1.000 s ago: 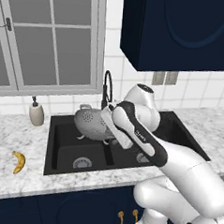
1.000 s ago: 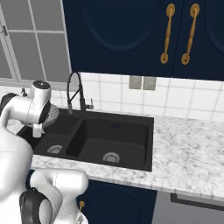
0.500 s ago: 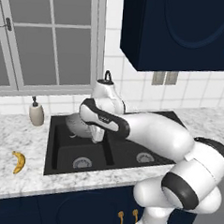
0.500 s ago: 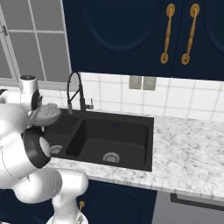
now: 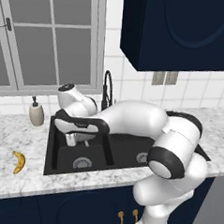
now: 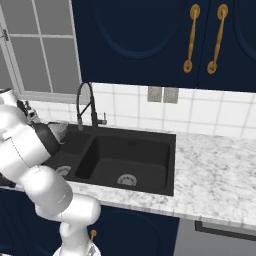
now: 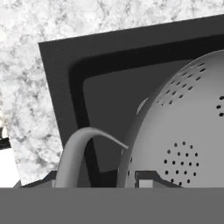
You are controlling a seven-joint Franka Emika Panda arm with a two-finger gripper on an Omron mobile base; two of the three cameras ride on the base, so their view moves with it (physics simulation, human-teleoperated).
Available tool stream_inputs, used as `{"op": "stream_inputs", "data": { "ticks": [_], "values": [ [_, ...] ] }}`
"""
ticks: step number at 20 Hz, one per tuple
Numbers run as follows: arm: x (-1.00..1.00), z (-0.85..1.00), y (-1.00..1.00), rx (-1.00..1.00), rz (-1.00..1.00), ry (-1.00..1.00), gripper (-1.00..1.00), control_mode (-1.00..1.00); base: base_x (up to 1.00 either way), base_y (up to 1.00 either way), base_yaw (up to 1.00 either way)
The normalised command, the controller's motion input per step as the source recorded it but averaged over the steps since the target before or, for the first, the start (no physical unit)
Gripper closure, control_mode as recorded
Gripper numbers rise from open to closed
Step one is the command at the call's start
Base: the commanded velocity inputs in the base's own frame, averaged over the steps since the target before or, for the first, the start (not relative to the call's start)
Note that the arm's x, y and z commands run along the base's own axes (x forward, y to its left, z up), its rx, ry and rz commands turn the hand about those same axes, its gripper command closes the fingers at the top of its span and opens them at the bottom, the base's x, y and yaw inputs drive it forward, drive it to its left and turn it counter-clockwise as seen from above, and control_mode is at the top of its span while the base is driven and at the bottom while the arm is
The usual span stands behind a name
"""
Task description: Put the colander in the sink, put the banana in the colander, and turn on the sink faucet and pour water over the colander.
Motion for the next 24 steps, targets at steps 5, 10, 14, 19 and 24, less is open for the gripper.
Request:
{"op": "stream_inputs", "data": {
  "ticks": [5, 10, 14, 19, 24],
  "values": [
    [0.00, -0.21, 0.26, -0.09, -0.08, 0.00, 1.00, -1.00, 0.00, 0.00, 0.00],
    [0.00, -0.44, 0.02, -0.08, -0.01, 0.00, 1.00, -1.00, 0.00, 0.00, 0.00],
    [-0.03, -0.40, 0.00, -0.01, 0.00, 0.00, 1.00, -1.00, 0.00, 0.00, 0.00],
    [0.00, -0.27, -0.08, 0.04, 0.05, 0.00, 1.00, -1.00, 0.00, 0.00, 0.00],
    [0.01, -0.16, -0.10, 0.05, 0.21, 0.00, 1.00, -1.00, 0.00, 0.00, 0.00]
  ]
}}
